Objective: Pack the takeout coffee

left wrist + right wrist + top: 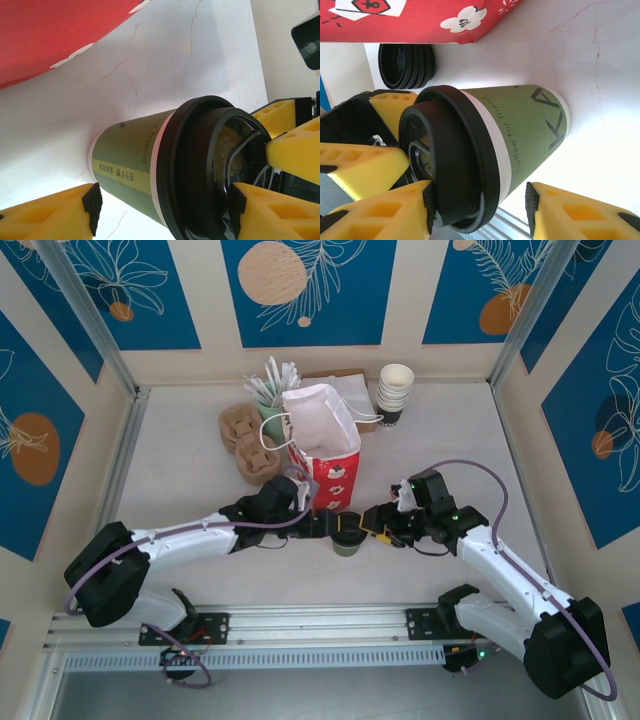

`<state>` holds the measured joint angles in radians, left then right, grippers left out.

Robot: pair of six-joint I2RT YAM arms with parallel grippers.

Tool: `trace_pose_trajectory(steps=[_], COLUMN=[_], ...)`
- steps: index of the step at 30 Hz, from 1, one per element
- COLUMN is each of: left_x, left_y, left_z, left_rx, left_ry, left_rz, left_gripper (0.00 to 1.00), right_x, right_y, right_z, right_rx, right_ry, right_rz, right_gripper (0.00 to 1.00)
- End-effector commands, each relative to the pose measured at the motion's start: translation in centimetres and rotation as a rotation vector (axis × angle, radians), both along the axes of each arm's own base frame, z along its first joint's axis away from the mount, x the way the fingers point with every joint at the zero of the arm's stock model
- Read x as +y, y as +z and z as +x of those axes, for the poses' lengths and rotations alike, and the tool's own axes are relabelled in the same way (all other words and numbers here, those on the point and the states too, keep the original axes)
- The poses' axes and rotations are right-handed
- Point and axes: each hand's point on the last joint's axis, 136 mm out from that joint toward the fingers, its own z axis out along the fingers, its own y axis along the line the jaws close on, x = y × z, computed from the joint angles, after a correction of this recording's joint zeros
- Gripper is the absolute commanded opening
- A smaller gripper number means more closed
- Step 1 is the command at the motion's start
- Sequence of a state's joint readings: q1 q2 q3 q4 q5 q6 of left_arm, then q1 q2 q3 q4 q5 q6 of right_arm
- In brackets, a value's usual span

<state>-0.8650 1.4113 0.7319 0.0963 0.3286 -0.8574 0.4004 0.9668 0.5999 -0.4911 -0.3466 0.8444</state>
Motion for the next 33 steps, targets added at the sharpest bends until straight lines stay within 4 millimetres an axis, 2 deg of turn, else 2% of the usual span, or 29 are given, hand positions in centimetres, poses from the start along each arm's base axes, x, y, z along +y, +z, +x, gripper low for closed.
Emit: trace_pose_trajectory(steps=[1, 16, 33], left_x=[-0.5, 0.0, 1.1], left_y=[0.1, -0.8, -2.4], left_z=[0.0, -0.5, -1.1], left_rx=[-0.006, 0.009, 0.030], left_ry=[-0.009, -0.007, 0.010], left_rz=[0.001, 0.023, 0.049], left_gripper=[0.68, 0.66, 0.65], right_x=[-0.4, -0.4, -0.8], right_y=[-0.5, -1.0, -2.6], right_z=[-0.5, -0.7, -1.4], right_rx=[0.020, 0.024, 0.047], right_ry=[0.001, 0.007, 0.008], right_rz=[-0.037, -0.055, -0.089], right_gripper=[0.51, 0.50, 0.46])
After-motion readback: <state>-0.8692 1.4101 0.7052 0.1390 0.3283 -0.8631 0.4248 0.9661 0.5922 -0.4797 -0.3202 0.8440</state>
